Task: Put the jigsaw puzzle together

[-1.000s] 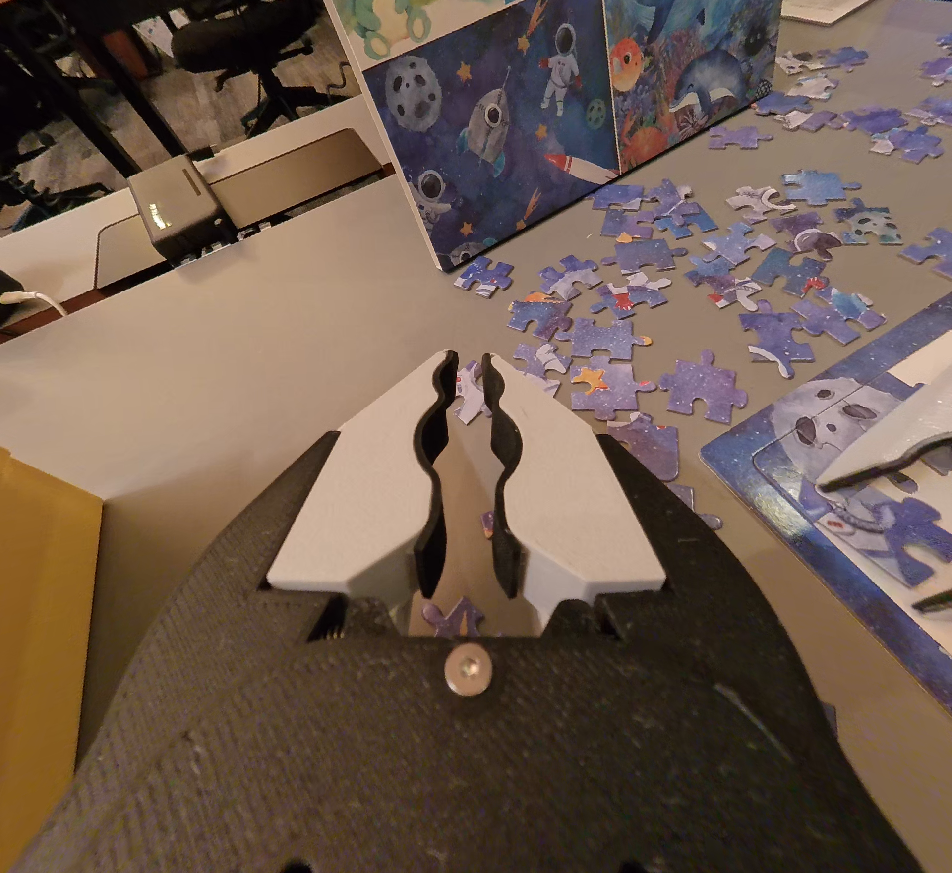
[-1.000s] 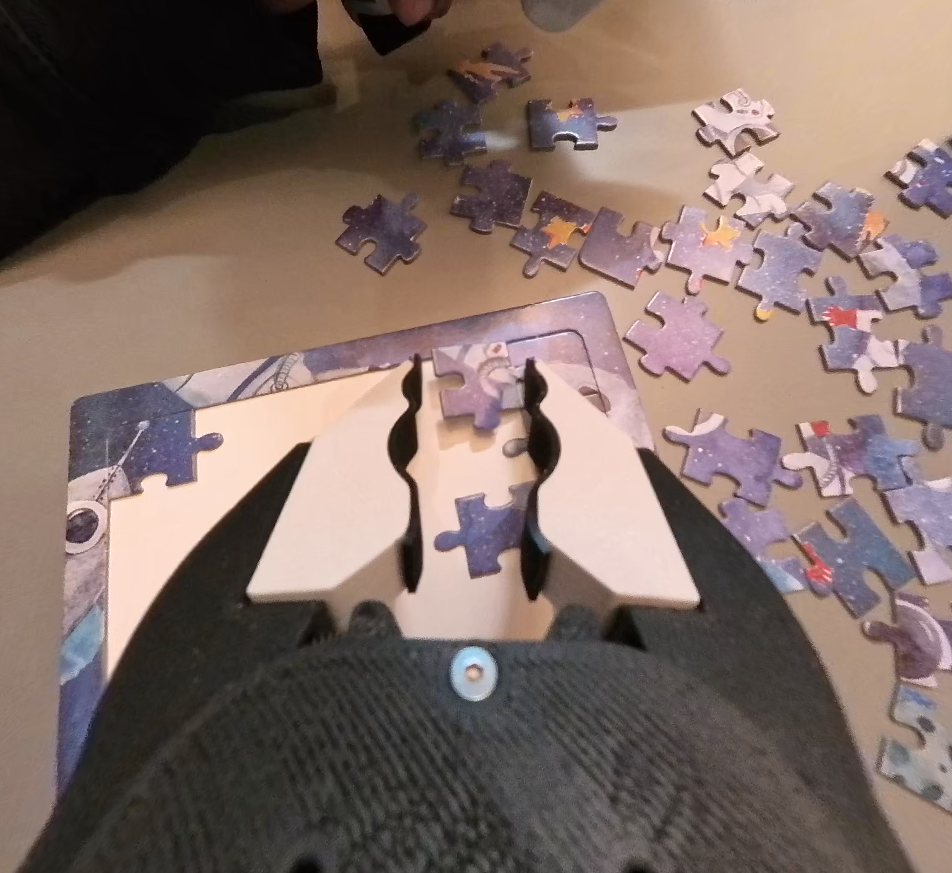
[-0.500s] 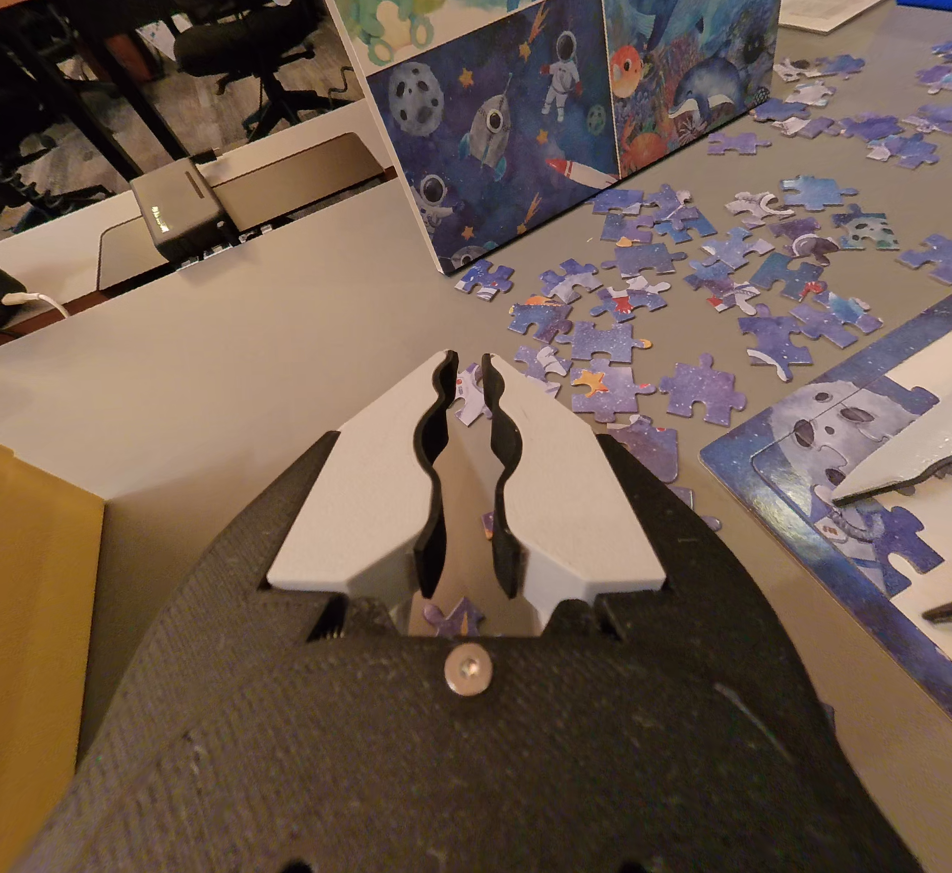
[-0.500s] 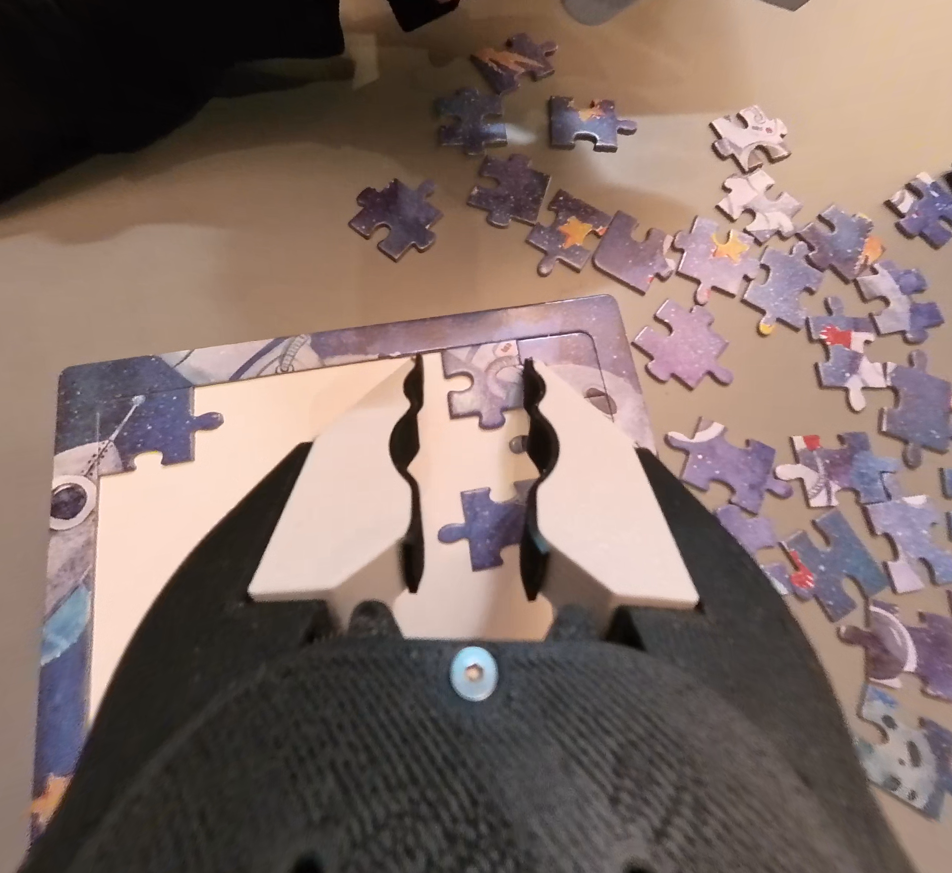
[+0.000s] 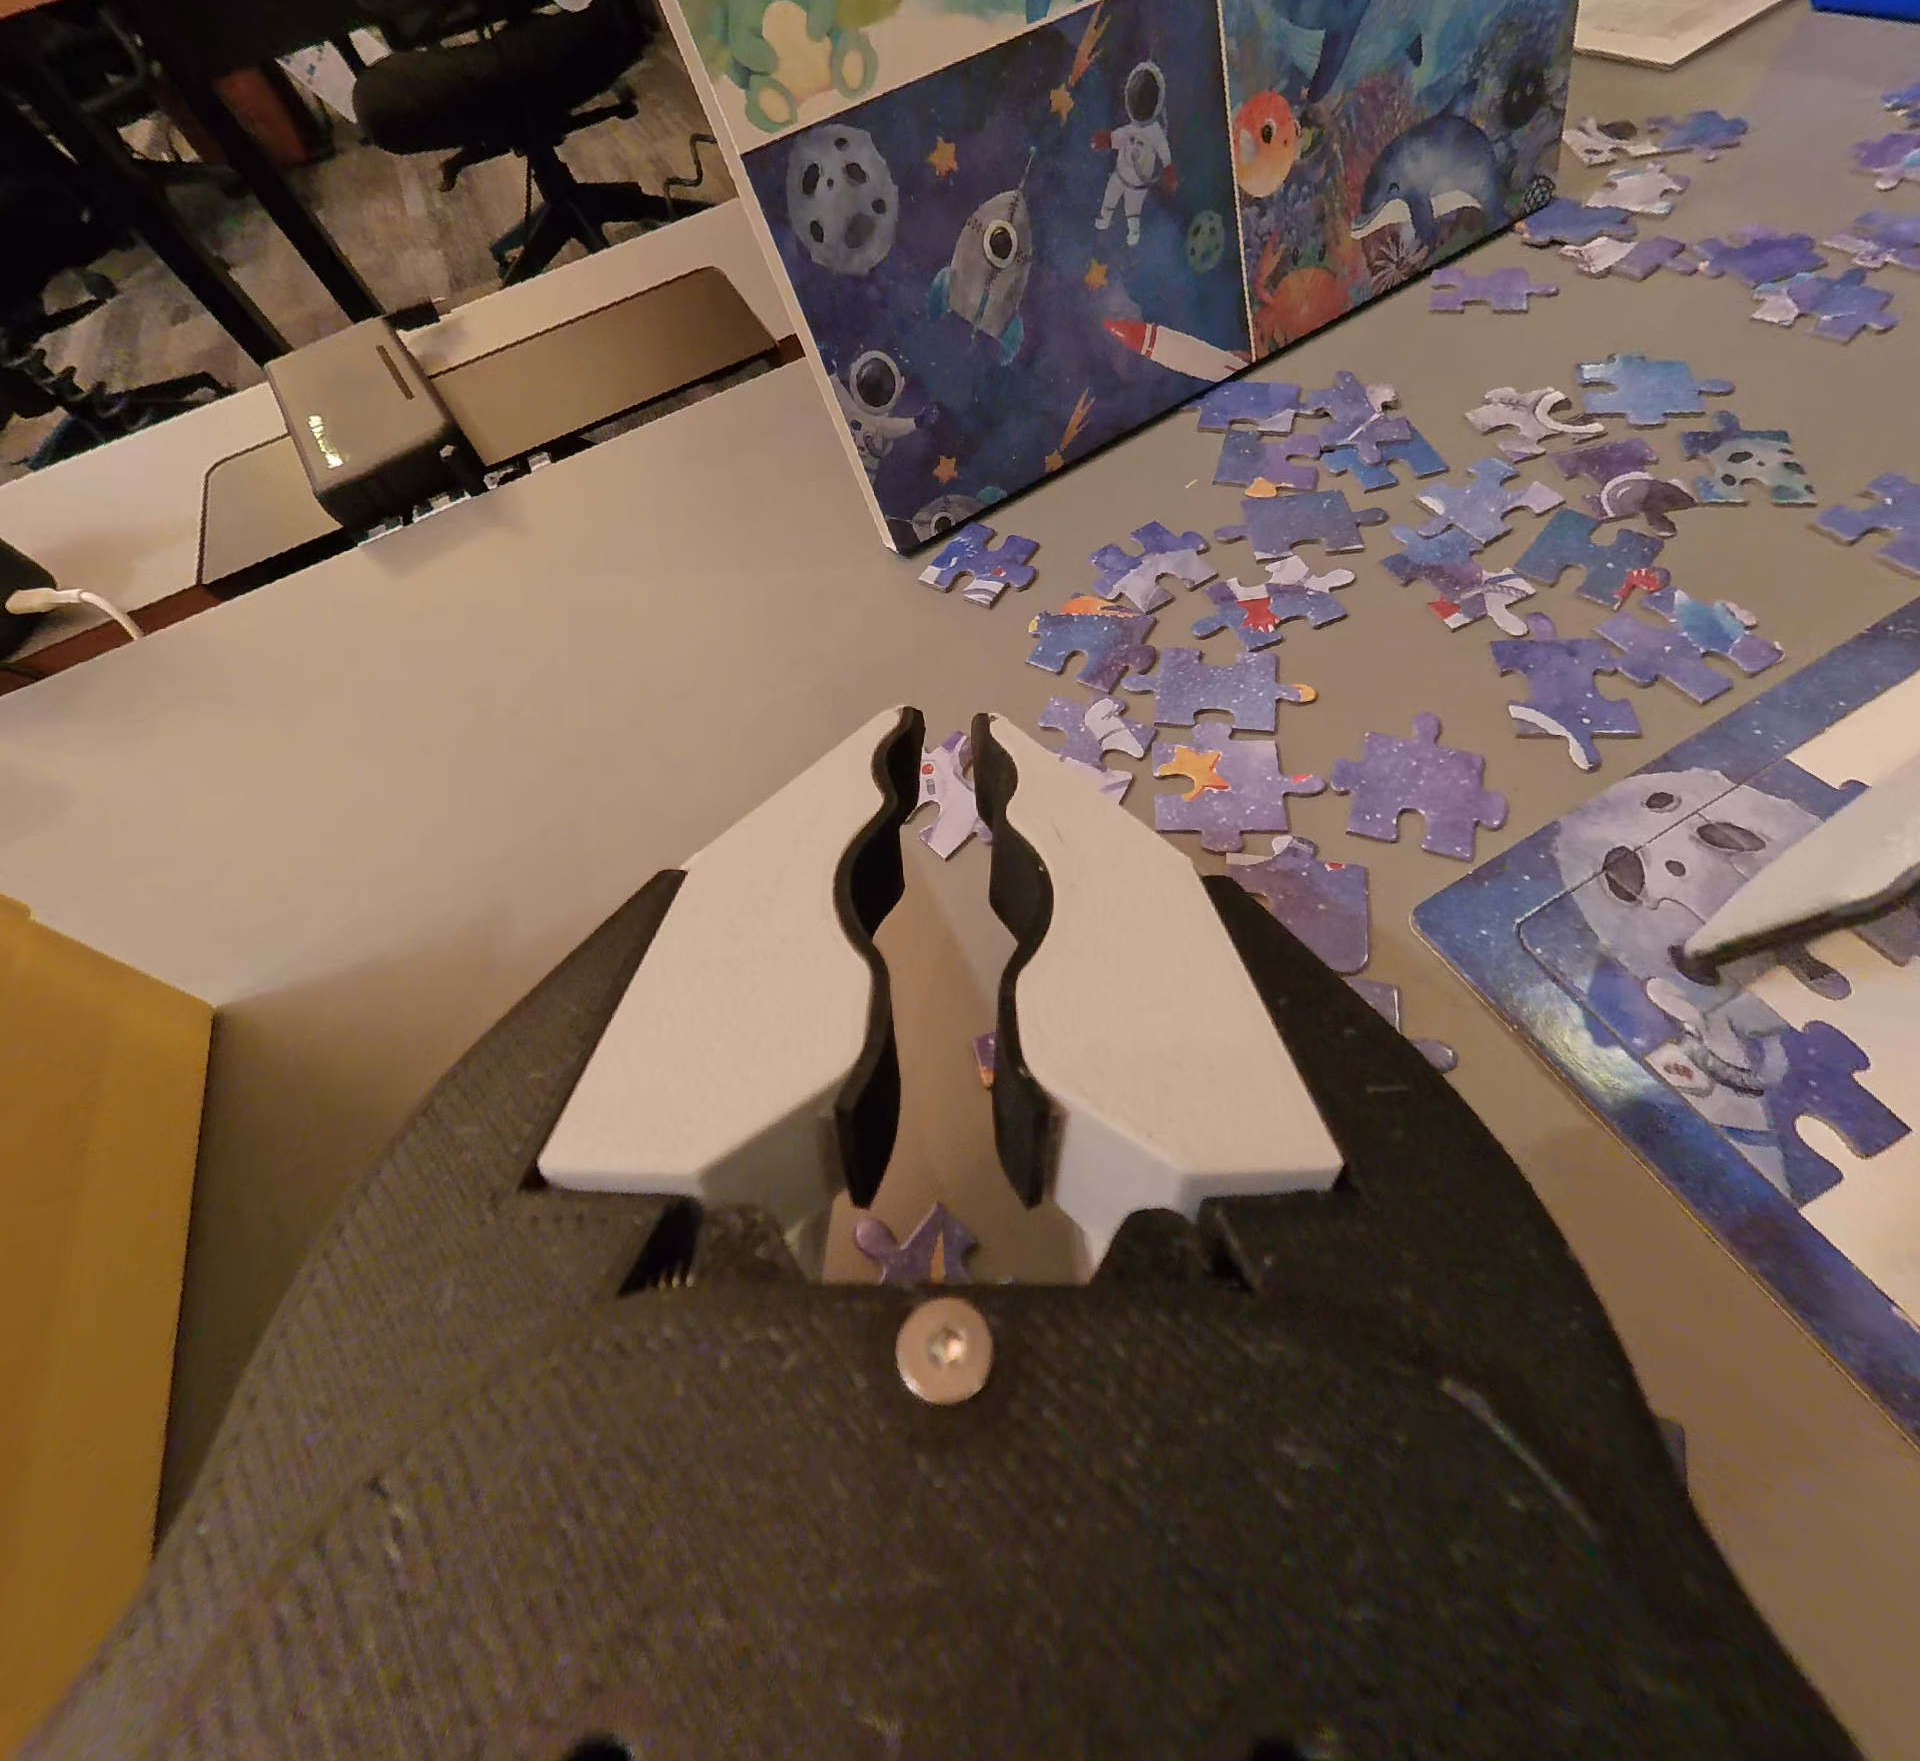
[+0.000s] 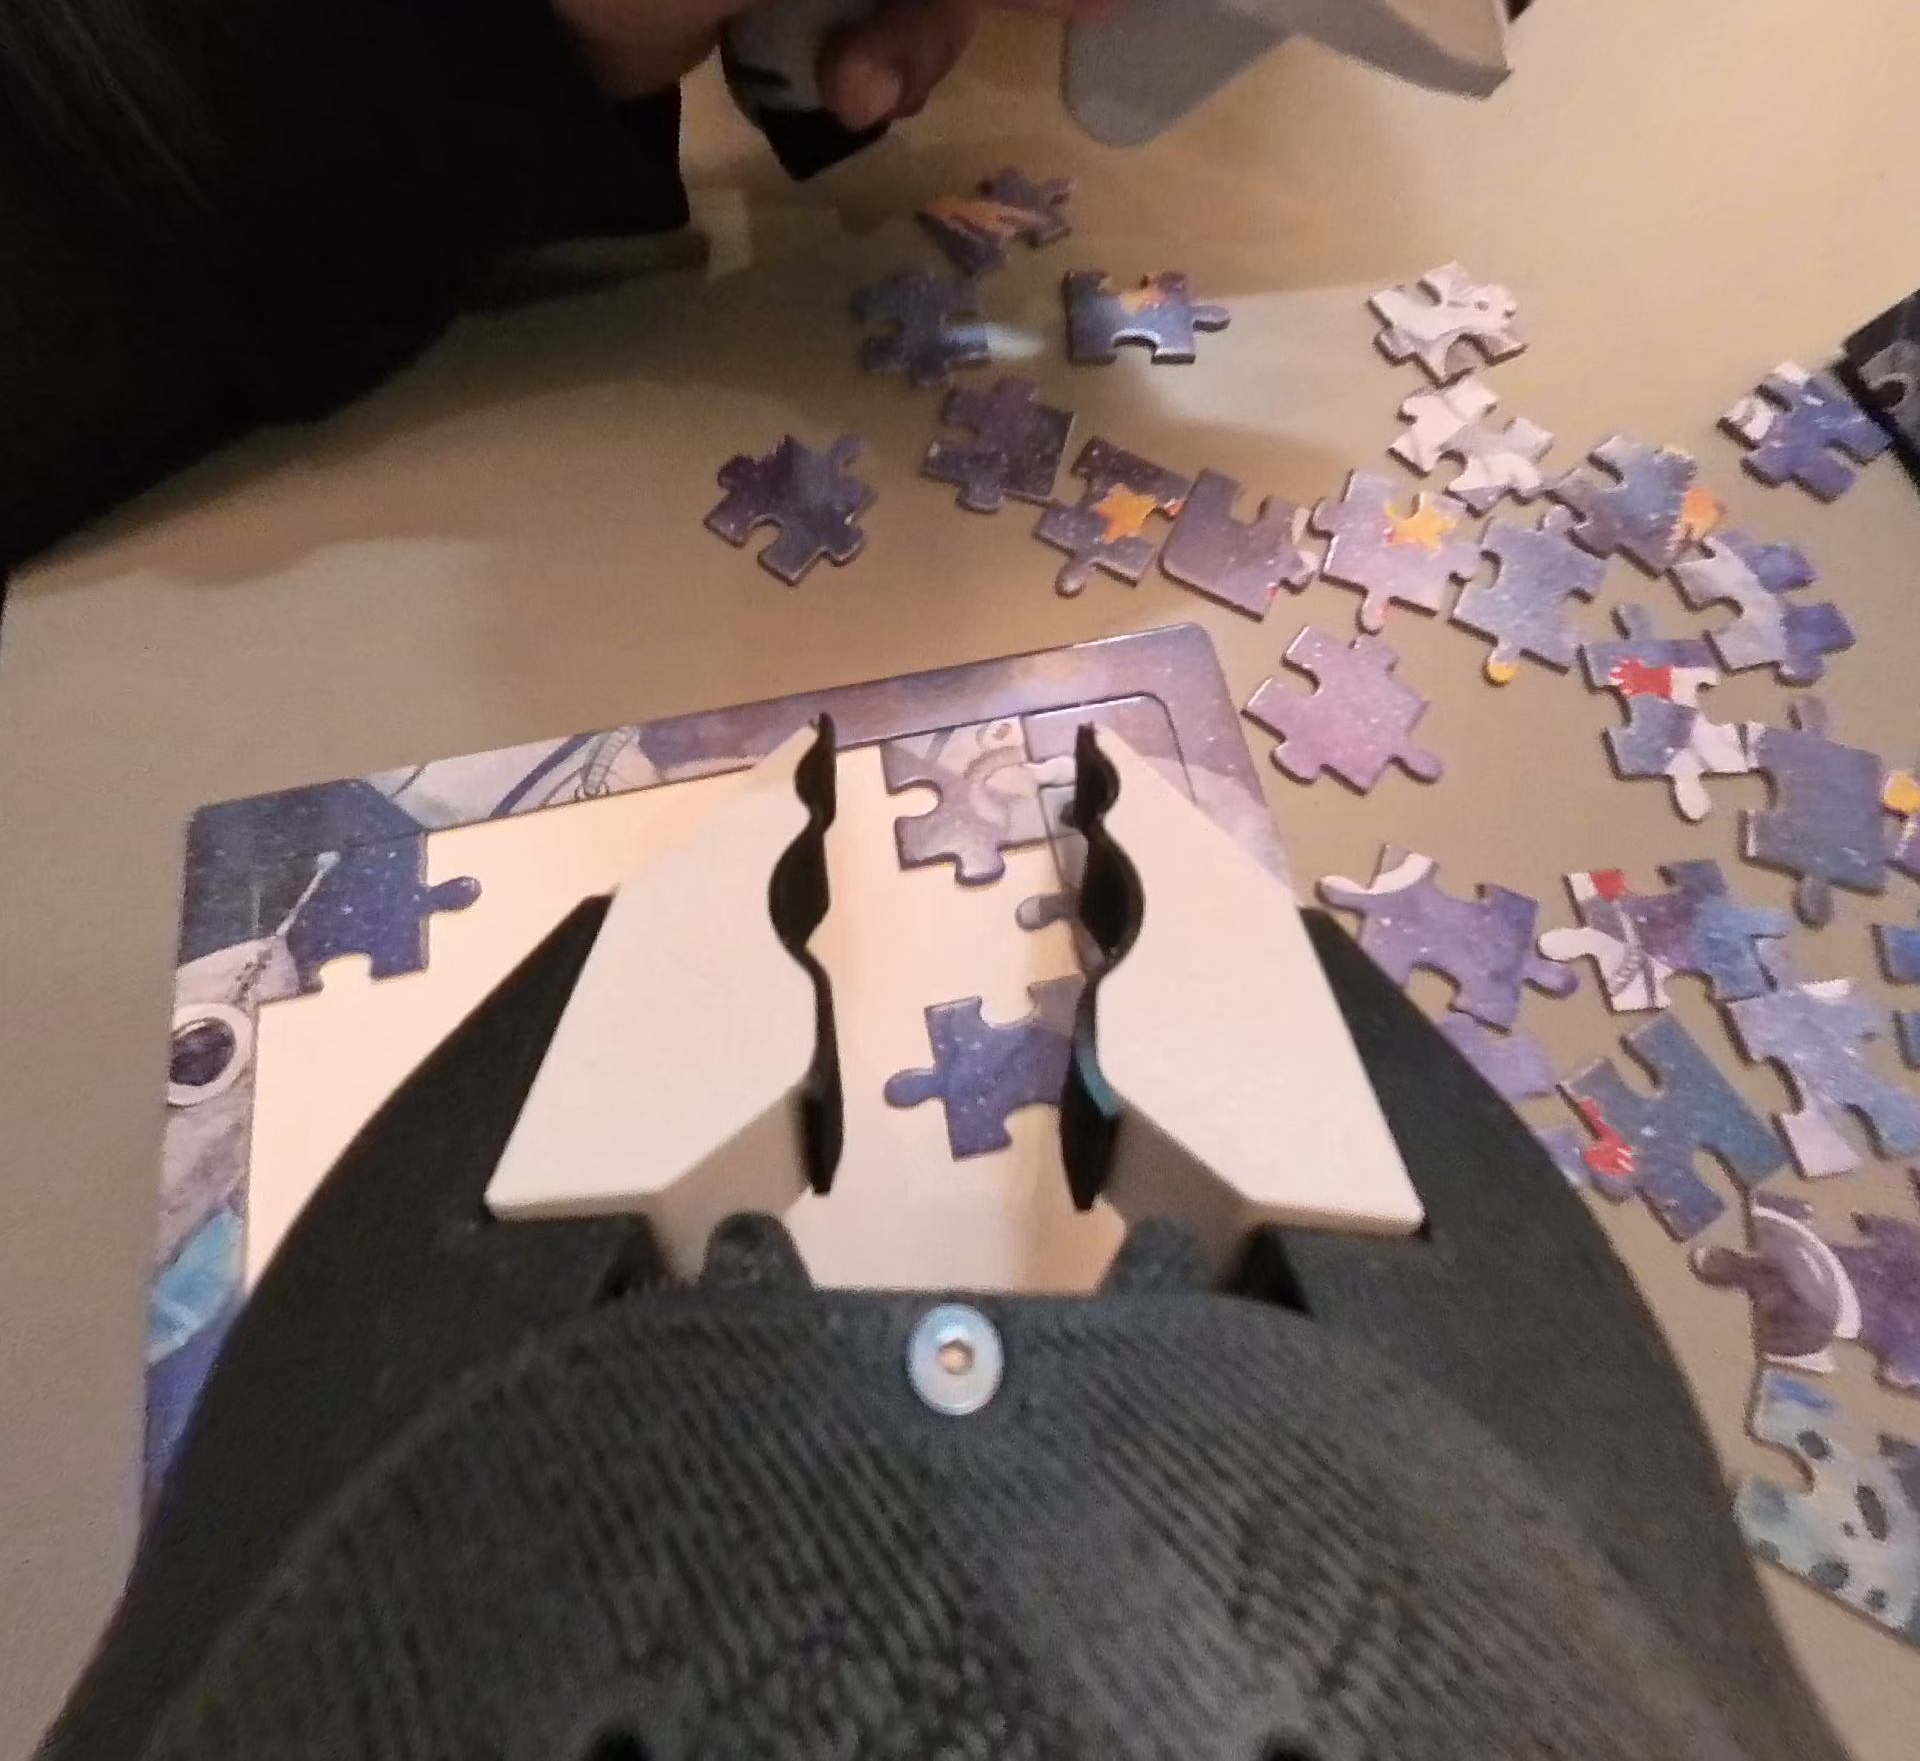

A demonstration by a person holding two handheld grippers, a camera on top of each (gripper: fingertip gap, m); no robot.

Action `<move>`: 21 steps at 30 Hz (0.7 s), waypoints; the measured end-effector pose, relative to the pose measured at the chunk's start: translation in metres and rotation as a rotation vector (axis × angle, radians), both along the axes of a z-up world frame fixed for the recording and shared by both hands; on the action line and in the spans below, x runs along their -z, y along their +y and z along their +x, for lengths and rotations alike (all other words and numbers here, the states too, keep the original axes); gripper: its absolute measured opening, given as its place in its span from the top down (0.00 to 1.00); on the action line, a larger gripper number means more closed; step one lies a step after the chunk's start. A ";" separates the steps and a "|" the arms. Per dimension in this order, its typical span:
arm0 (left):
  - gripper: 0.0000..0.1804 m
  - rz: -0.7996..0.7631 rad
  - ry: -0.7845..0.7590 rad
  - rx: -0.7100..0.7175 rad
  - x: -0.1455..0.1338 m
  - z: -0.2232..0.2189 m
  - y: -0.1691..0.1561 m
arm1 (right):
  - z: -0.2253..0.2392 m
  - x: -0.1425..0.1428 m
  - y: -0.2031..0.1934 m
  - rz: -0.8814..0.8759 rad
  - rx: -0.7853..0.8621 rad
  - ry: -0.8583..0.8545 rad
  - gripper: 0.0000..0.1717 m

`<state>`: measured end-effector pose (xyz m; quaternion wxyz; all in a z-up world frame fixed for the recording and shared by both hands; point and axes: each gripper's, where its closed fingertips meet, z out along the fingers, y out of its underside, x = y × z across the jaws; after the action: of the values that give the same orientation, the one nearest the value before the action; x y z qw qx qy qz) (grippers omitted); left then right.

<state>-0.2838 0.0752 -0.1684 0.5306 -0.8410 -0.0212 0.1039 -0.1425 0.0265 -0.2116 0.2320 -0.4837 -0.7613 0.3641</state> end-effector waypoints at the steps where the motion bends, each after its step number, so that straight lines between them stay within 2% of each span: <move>1: 0.96 -0.001 0.000 0.000 0.000 0.000 0.000 | 0.000 -0.001 -0.001 -0.013 -0.002 0.002 0.73; 6: 0.96 0.000 0.001 0.001 0.000 0.000 0.000 | 0.001 0.014 -0.005 0.003 -0.015 -0.052 0.70; 11: 0.96 0.000 0.001 0.000 0.000 0.000 0.000 | 0.003 0.013 -0.006 0.004 -0.016 -0.055 0.68; 21: 0.96 -0.002 0.002 -0.001 0.001 -0.001 0.000 | 0.006 0.014 -0.010 0.008 -0.015 -0.061 0.71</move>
<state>-0.2844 0.0753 -0.1691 0.5297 -0.8414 -0.0207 0.1050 -0.1362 0.0166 -0.2251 0.2077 -0.4878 -0.7732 0.3479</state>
